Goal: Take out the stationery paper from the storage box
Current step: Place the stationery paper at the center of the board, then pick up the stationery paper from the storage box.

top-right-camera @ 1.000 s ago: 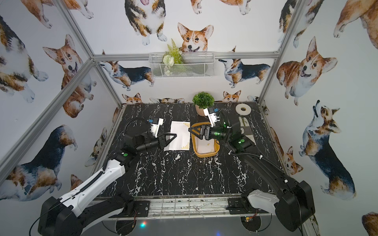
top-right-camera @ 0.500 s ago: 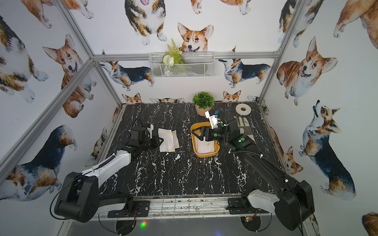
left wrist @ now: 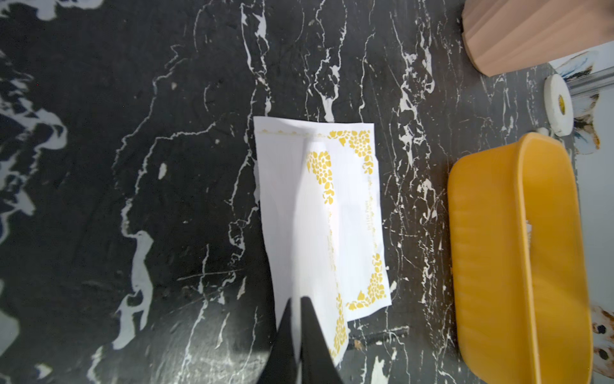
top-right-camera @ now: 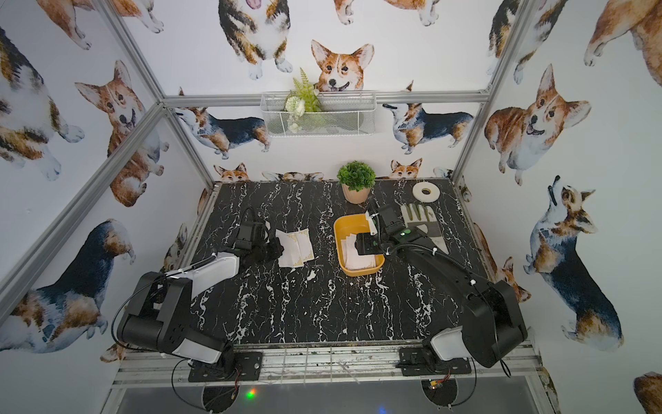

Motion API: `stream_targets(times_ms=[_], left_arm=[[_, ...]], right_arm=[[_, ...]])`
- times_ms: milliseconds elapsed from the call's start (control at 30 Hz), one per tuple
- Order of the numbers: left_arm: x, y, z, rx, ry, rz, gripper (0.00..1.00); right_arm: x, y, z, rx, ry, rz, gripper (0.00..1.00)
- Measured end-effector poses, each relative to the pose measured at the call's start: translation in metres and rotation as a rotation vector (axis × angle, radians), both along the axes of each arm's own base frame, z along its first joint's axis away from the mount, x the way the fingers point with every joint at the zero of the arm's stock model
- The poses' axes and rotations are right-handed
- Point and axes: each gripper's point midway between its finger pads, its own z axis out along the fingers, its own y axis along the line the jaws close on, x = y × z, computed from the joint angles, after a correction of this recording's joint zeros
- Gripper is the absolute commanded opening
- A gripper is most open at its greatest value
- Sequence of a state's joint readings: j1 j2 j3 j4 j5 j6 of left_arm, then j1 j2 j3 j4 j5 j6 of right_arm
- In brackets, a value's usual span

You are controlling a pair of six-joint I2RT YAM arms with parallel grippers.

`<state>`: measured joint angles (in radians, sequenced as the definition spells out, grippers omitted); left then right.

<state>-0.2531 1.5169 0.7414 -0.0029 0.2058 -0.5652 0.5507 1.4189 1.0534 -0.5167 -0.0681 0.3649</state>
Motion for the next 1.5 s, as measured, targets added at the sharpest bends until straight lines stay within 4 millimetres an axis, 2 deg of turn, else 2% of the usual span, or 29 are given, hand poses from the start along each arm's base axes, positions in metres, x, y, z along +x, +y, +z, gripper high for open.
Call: stream_targets(times_ms=[67,100,167,300,467,700,933,1133,1333,1500], left_arm=[[-0.001,0.004,0.001,0.018,-0.002,0.016,0.40],[-0.001,0.007,0.004,0.026,-0.010,0.024,0.50],[-0.002,0.010,0.009,0.038,-0.026,0.038,0.62],[-0.007,0.023,0.022,0.078,-0.055,0.084,0.74],[-0.018,0.050,0.047,0.153,-0.117,0.182,0.79],[-0.035,0.075,0.076,0.198,-0.210,0.273,0.84],[-0.042,0.086,0.075,0.229,-0.203,0.305,0.84],[-0.044,0.088,0.073,0.235,-0.198,0.309,0.84],[-0.046,0.089,0.072,0.235,-0.199,0.311,0.84],[-0.045,0.090,0.071,0.237,-0.196,0.315,0.84]], right_arm=[[-0.001,0.001,-0.012,-0.059,0.019,0.005,0.73],[-0.003,0.003,-0.019,-0.093,0.032,0.018,0.73],[-0.002,0.007,-0.025,-0.144,0.030,0.030,0.72],[0.003,0.008,-0.037,-0.214,0.038,0.023,0.73],[0.010,-0.006,-0.056,-0.311,0.060,-0.039,0.74],[0.015,-0.008,-0.081,-0.354,0.112,-0.088,0.74],[0.025,-0.005,-0.099,-0.364,0.137,-0.128,0.74],[0.030,-0.007,-0.111,-0.382,0.155,-0.152,0.74],[0.035,-0.012,-0.104,-0.419,0.114,-0.170,0.77],[0.036,-0.015,-0.101,-0.429,0.100,-0.178,0.71]])
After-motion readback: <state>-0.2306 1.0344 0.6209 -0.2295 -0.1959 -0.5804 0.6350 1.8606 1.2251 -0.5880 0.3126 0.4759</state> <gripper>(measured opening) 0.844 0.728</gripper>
